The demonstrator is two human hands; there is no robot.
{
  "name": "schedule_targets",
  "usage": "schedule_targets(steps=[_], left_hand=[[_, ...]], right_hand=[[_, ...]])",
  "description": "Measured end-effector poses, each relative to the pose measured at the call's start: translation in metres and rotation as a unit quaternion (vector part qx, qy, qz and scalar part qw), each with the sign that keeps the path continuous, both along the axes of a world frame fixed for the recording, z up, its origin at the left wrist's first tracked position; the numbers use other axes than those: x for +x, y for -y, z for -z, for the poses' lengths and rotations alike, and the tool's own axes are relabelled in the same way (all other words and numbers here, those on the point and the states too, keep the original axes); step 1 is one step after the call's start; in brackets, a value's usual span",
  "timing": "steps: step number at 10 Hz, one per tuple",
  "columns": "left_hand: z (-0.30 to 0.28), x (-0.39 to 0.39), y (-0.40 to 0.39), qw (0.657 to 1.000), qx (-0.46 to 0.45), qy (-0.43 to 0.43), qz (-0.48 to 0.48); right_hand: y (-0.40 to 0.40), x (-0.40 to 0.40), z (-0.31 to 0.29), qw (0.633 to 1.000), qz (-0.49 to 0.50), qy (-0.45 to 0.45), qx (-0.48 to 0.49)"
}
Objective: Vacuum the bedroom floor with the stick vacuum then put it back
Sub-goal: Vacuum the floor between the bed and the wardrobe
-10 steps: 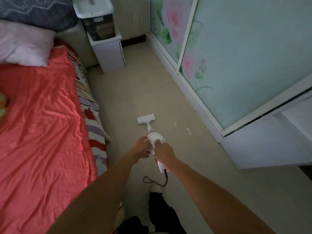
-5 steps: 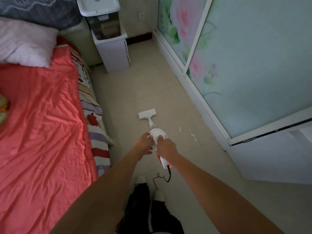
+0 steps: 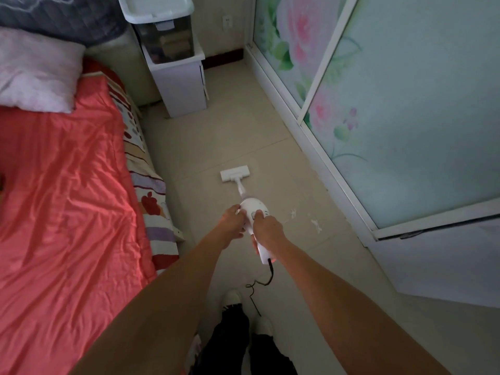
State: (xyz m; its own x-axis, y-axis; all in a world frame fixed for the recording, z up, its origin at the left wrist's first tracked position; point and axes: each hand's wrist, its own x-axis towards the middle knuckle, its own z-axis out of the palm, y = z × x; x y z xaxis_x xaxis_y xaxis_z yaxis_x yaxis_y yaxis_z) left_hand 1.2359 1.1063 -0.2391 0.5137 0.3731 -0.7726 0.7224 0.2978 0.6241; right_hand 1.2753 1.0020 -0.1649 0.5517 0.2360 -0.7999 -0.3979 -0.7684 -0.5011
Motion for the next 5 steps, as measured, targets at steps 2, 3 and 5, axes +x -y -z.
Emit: schedule_targets(steps=[2,3,5], left_hand=[[0.001,-0.002,0.007,1.0,-0.008,0.005,-0.005],[0.0,-0.003,0.027,1.0,0.007,0.011,-0.002],[-0.002,-0.006,0.095,0.999,-0.006,0.028,0.032]], right_hand=[[0.006,0.001,-0.002,0.996,-0.045,0.064,-0.042],[0.028,-0.005,-0.003,0.999,0.013,0.032,0.0],[0.098,-0.015,-0.016,0.999,0.041,0.028,0.003]])
